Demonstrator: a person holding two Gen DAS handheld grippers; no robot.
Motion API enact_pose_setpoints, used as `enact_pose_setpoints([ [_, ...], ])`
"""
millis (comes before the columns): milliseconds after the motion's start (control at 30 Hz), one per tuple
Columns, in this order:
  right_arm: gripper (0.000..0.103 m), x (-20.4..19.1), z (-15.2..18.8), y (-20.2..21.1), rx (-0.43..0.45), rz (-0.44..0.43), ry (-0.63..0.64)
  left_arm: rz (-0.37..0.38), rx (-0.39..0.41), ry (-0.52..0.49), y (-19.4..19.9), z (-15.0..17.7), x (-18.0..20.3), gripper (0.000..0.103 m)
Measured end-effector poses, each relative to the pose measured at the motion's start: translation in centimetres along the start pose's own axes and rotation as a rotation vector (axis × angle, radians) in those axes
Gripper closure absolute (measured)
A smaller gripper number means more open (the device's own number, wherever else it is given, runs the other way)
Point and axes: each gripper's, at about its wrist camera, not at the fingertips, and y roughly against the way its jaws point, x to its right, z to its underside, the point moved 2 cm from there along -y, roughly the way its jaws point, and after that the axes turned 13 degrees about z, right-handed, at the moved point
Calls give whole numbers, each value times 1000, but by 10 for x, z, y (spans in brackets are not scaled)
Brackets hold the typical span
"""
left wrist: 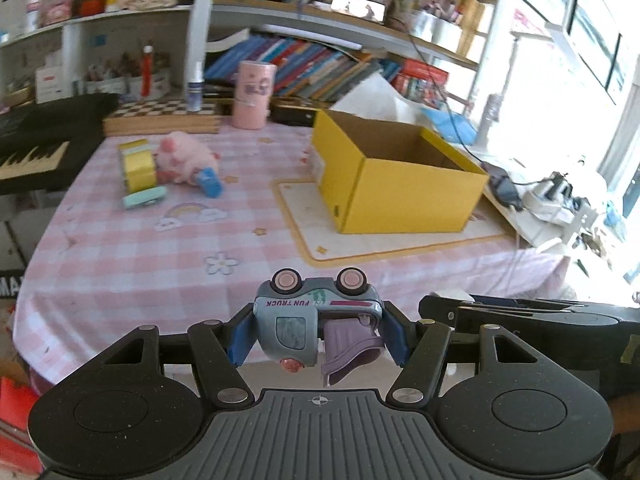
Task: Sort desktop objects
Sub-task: 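Carry the grey truck and white charger over the yellow box with both tools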
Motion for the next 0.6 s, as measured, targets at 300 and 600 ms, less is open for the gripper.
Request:
enact_pose_setpoints([
  [300,61,33,1,-1,-14,47,-58,61,-44,-49,-29,-7,24,39],
  [600,61,62,-14,-10,-9,88,-108,107,-54,-95,-54,-23,42,39],
])
